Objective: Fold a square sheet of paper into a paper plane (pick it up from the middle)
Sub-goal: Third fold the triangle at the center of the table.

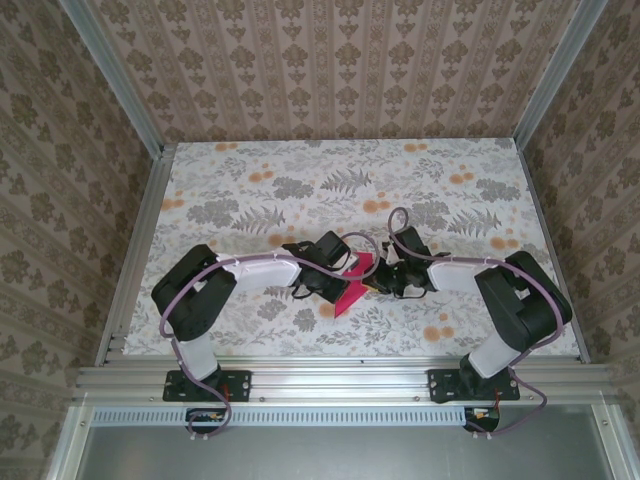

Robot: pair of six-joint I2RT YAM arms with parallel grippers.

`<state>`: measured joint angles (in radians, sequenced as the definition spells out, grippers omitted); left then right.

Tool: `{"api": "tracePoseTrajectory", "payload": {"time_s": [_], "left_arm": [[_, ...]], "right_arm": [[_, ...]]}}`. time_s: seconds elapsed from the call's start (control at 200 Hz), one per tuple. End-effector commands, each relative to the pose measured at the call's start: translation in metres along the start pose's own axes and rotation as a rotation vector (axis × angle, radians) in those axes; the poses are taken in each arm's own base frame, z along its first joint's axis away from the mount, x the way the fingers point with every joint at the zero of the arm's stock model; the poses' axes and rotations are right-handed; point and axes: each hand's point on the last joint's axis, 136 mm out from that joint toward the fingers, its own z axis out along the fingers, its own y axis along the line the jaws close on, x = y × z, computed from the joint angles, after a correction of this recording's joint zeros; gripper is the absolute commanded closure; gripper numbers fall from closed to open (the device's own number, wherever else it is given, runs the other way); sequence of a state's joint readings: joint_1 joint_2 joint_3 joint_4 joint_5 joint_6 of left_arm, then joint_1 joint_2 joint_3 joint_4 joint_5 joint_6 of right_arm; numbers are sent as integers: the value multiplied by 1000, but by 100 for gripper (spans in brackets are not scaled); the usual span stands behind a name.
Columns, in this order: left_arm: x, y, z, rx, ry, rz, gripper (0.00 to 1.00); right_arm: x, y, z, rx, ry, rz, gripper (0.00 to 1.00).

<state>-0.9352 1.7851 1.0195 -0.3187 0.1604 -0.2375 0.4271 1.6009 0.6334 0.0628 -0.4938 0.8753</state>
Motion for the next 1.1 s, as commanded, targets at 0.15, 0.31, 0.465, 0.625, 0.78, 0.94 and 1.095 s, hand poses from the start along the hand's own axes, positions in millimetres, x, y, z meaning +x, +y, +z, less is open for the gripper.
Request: {"api": "tracePoseTrajectory", "payload": {"time_s": [0.15,0.31,0.465,0.625,0.78,0.94,1.095], "left_arm": [[12,-1,6,1,49,18,99],[12,-2,5,0,47,14,99],[12,0,6,-7,46,-13,99],[12,0,6,-4,40,-34,99],[12,3,7,-8,44,-49,99],[12,4,8,-1,46,-60,99],[14,4,8,2,53,-58,99]], "right_arm": [[3,-32,14,46,20,86,88],[6,-40,15,72,26,96,89],[0,-13,-1,0,-5,53,88],[2,9,-18,-60,-32,29,88],[14,10,-15,-80,-54,64,89],[27,15,-4,-124,-99,98,91],[33,26,6,-132,-95,82,92]]}}
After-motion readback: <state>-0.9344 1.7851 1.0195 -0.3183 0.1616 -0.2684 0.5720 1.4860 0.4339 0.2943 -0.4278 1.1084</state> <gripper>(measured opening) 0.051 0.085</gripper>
